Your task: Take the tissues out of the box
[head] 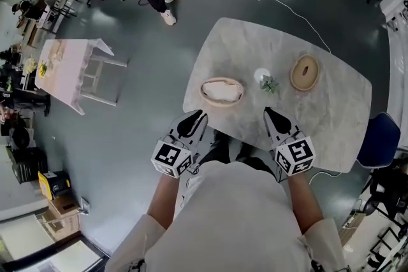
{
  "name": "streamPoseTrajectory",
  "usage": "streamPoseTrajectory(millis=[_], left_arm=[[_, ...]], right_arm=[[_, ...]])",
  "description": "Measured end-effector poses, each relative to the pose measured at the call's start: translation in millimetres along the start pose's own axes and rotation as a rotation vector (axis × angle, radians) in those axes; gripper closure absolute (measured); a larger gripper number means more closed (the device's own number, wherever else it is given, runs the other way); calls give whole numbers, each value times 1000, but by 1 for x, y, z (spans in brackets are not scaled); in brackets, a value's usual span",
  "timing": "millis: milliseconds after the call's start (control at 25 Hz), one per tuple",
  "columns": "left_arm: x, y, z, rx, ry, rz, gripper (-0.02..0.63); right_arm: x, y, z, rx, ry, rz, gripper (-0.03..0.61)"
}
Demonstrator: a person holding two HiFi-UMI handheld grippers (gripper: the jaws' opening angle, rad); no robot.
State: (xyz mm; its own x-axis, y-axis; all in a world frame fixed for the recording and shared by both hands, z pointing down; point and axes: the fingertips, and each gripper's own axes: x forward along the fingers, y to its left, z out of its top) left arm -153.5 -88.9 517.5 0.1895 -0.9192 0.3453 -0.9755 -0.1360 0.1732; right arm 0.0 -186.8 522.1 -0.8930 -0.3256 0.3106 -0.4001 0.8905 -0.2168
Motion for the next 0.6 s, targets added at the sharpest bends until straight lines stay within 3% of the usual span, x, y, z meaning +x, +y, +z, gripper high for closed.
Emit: streamPoseTrajectory(millis=[280, 600], left_arm=[[59, 31, -9, 79, 107, -151, 546], [130, 50, -76, 204, 294, -333, 545]], right_arm=[[24, -19, -12, 76, 14, -99, 545], [43, -37, -40, 126, 46, -226, 545]])
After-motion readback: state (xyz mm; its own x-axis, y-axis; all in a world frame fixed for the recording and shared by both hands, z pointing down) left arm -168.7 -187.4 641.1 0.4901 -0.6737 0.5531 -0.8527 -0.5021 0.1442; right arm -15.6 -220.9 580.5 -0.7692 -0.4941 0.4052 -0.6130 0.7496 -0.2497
